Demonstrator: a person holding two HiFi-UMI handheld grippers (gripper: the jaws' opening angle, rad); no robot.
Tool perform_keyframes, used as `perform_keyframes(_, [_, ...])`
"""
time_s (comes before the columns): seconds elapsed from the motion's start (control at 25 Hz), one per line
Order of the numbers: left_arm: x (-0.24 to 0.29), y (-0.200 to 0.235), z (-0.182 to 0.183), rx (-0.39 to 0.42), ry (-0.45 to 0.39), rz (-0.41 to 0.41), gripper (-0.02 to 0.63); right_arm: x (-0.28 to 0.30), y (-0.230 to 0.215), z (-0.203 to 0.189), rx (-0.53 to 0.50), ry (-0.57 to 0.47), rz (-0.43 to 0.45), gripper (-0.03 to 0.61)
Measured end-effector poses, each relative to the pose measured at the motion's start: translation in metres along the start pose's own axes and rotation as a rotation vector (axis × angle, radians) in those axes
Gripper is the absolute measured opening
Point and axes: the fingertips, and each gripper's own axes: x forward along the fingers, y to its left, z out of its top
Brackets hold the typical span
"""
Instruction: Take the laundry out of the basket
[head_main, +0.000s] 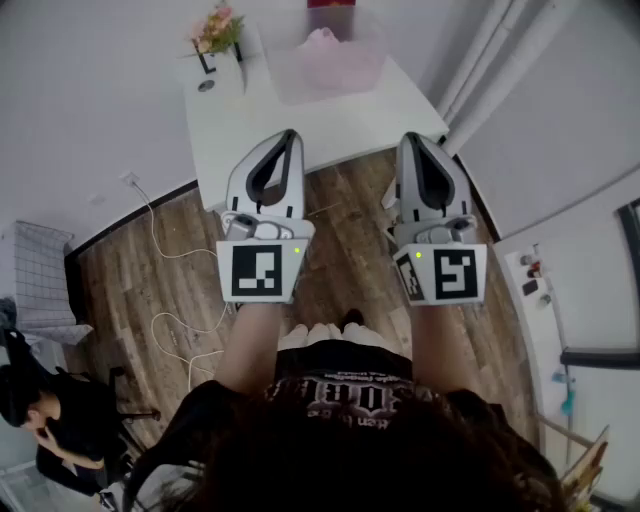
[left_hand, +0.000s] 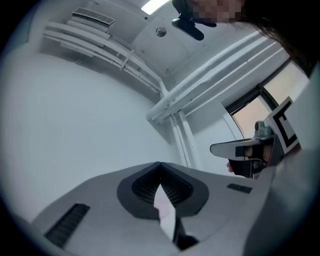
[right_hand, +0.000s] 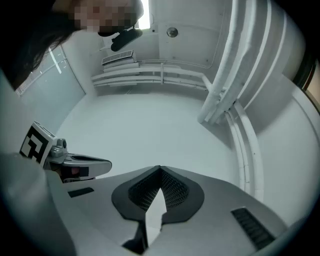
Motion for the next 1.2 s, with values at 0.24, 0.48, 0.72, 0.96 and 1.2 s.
perform_keyframes(0.24, [0.005, -0.004, 0.000, 0.009, 0.006, -0.004, 0.002, 0.001, -0.005, -0.006, 0.028, 0.005, 0.015, 0.026])
perform_keyframes(0.48, [0.013, -0.006, -0.002, 0.016, 0.011, -0.003, 0.002, 0.006, -0.010, -0.006, 0.084, -0.016, 0.056, 0.028])
perform_keyframes(0.72, [0.021, -0.008, -0.004, 0.026, 0.012, -0.011, 0.002, 0.011, -0.018, -0.011, 0.081, -0.009, 0.050, 0.028])
perform_keyframes(0.96, [0.032, -0.016, -0.007, 0.023, 0.010, -0.032, 0.002, 0.015, -0.030, -0.019, 0.112, -0.010, 0.059, 0.028])
perform_keyframes(1.2, [0.046, -0.025, -0.009, 0.016, 0.016, -0.037, 0.002, 0.021, -0.045, -0.024, 0.120, -0.007, 0.079, 0.028])
